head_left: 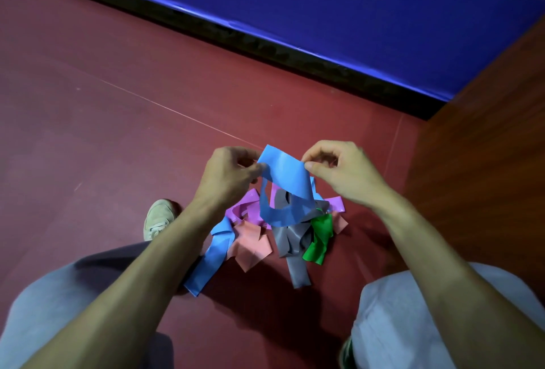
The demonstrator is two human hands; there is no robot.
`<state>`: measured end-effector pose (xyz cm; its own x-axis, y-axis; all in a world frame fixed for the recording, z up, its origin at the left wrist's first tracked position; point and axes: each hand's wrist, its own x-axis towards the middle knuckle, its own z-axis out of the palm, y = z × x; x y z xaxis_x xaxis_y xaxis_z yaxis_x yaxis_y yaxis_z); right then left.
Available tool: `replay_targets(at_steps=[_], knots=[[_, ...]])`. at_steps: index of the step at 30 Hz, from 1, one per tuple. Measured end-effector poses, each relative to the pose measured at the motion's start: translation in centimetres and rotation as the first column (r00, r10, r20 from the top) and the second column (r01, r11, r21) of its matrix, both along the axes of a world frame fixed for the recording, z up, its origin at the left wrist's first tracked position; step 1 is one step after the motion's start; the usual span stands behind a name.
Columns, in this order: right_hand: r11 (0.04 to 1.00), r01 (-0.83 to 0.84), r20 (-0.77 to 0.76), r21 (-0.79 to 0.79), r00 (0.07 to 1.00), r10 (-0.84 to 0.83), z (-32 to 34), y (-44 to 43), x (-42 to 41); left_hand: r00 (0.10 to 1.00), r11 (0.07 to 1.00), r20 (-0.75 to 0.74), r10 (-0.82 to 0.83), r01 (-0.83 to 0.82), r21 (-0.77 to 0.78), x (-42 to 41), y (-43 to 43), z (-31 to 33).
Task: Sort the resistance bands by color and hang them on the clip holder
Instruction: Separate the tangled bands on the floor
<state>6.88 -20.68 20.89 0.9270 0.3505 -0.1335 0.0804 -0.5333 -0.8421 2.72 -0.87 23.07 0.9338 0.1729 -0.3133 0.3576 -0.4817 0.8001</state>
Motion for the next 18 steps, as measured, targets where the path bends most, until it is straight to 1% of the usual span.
replay_targets(at_steps=[3, 7, 11, 15, 18], knots=[[0.992, -0.027, -0.013, -0.123, 1.0, 0.026, -0.1, -0.1, -0.2, 0.997, 0.988, 0.045, -0.059, 0.052, 0.144, 0.2, 0.1, 0.4], [0.972, -0.065, -0.033, -0.225, 0.998, 0.059, -0.3, -0.1, -0.3, 0.979, 0.955, 0.105, -0.173, 0.141, 0.259, 0.3, 0.1, 1.0], [0.973, -0.107, -0.077, -0.206, 0.993, 0.093, -0.4, 0.3, -0.4, 0.957, 0.946, 0.142, -0.252, 0.213, 0.244, 0.3, 0.1, 1.2], [0.965, -0.155, -0.087, -0.213, 0.986, 0.14, -0.9, 0.7, -0.3, 0.937, 0.942, 0.197, -0.288, 0.241, 0.232, 0.2, 0.4, 1.6], [0.958, -0.182, -0.094, -0.223, 0.982, 0.165, -1.2, 1.0, -0.3, 0.93, 0.957, 0.243, -0.278, 0.247, 0.149, 0.2, 0.6, 2.0]])
